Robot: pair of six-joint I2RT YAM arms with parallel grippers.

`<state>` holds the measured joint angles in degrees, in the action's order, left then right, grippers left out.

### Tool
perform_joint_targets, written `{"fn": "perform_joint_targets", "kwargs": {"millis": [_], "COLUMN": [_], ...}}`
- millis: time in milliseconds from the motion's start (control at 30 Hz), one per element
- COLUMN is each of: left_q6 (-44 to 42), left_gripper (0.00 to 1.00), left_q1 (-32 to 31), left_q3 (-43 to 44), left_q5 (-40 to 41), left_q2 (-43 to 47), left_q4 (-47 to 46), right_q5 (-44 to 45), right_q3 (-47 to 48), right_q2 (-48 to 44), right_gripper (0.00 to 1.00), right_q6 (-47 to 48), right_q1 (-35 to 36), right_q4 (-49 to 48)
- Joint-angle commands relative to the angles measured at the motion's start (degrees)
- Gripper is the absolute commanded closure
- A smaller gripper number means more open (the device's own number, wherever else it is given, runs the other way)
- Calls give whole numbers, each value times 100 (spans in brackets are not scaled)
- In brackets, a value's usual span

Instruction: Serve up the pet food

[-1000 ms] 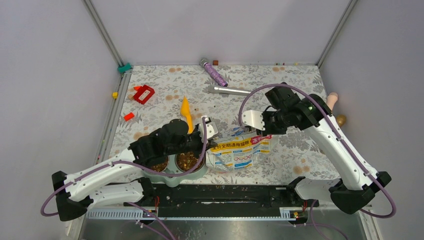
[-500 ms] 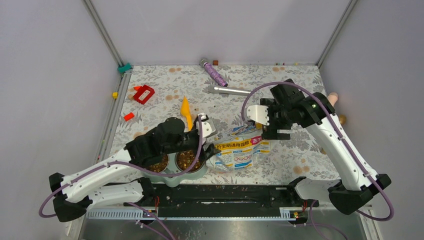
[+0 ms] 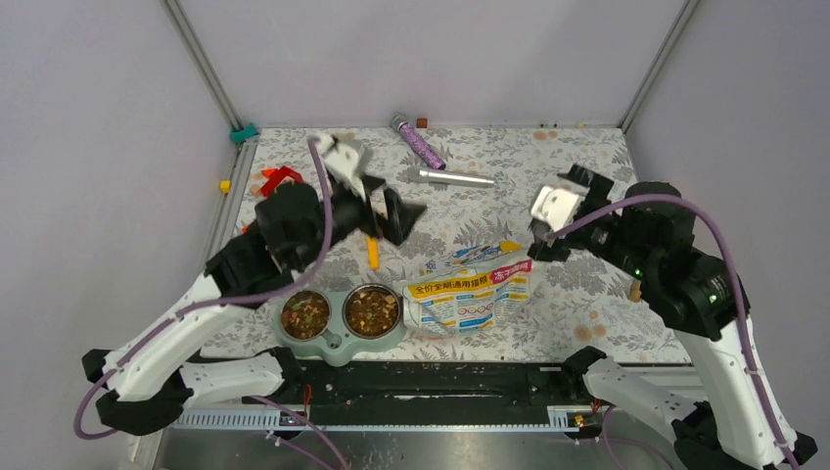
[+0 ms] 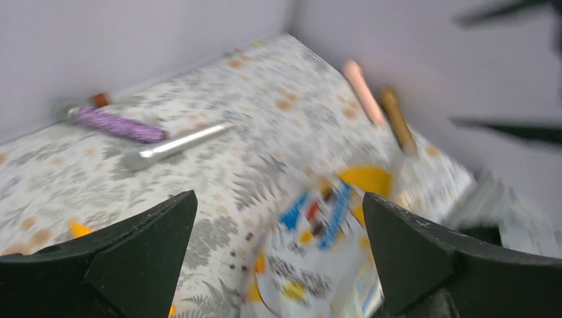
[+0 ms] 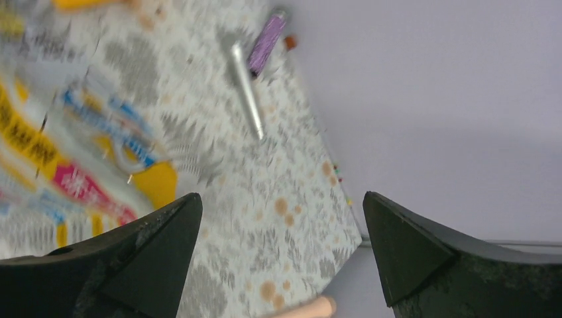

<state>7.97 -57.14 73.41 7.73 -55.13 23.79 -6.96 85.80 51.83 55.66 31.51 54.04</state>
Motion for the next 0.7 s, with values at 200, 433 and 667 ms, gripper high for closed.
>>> {"fn": "perform_joint_targets", "kwargs": {"millis": [200, 433, 667], "left_q6": [2830, 3034, 2816], "left_gripper": [2, 1, 1], "left_q1": [4084, 6015, 6057], "left_q3": [977, -553, -1273], "left_q5": [-54, -156, 548], "left_q2": [-1660, -1141, 117], "left_q4": [1276, 1234, 944], "right_q5": [2112, 978, 1536], "right_q3": [260, -654, -2107], "right_q2": [1093, 1491, 1189], "right_gripper": [0, 0, 1], "right_q6": [-5196, -7643, -8031], "right_q1": [-1474, -4207, -4908], "right_q4": [-2693, -2329, -2750]}}
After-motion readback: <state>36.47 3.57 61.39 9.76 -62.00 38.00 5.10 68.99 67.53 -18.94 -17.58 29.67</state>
